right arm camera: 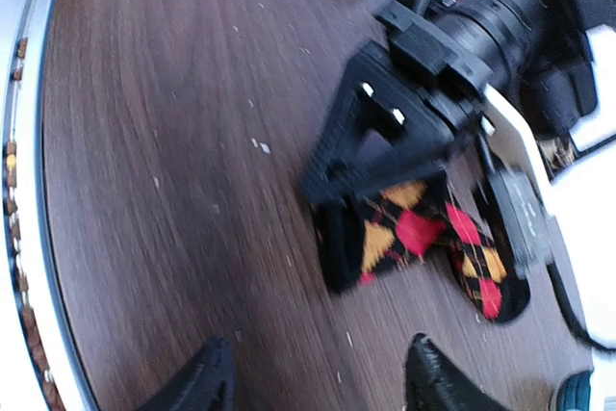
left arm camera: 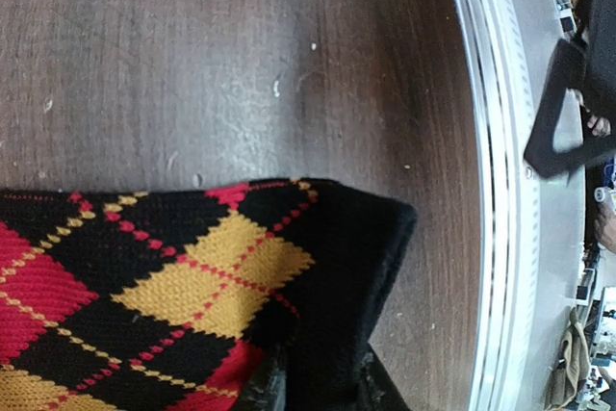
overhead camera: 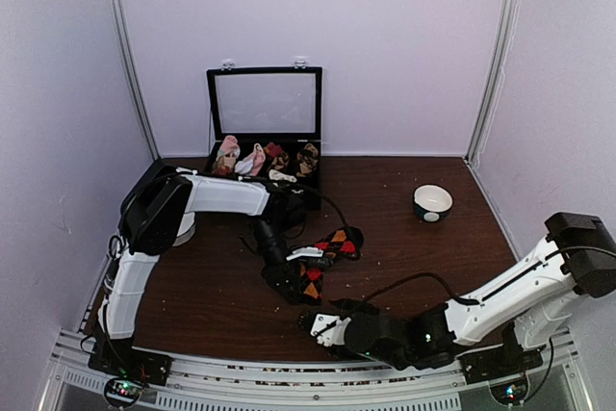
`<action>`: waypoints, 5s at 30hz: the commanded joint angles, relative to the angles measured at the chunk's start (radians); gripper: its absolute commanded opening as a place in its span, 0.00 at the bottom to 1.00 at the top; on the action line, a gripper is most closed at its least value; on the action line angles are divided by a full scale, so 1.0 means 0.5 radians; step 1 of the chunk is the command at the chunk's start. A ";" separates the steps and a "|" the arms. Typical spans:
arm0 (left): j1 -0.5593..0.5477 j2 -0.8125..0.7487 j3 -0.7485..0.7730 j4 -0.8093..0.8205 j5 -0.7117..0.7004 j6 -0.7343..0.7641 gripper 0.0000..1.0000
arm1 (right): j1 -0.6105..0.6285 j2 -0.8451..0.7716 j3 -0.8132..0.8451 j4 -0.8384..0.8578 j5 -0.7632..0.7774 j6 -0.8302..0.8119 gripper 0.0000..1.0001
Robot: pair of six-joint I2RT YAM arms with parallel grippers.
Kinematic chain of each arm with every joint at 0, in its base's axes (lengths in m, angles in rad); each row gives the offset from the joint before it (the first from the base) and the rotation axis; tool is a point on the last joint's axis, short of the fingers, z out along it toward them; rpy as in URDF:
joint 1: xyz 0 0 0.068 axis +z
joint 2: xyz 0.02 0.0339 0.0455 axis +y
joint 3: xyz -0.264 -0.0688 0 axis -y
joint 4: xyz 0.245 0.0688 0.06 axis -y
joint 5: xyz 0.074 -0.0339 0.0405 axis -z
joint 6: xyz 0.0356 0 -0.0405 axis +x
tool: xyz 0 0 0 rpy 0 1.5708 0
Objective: Roll the socks
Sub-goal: Roll the sock at the center of the board.
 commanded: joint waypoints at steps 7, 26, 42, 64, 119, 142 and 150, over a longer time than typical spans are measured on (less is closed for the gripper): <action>0.012 -0.005 -0.008 -0.024 0.002 0.021 0.26 | -0.265 0.391 0.319 0.266 -0.487 -0.276 0.46; 0.011 -0.027 -0.038 -0.025 -0.026 0.069 0.28 | -0.384 0.535 0.271 0.416 -0.303 -0.309 0.39; 0.012 -0.055 -0.061 0.023 -0.084 0.048 0.36 | -0.415 0.534 0.306 0.321 -0.464 -0.227 0.04; 0.103 -1.204 -1.009 1.048 -0.649 -0.156 0.80 | -0.784 0.363 0.279 0.112 -1.681 0.789 0.00; -0.203 -0.879 -1.102 1.145 -1.005 0.416 0.46 | -1.227 0.864 0.936 -0.599 -2.461 1.494 0.00; -0.206 -0.866 -1.150 1.232 -0.901 0.344 0.54 | -1.134 0.936 1.230 -0.856 -2.465 1.370 0.00; -0.206 -0.859 -1.119 1.226 -0.894 0.331 0.54 | -1.163 1.088 1.282 -0.920 -2.497 1.349 0.00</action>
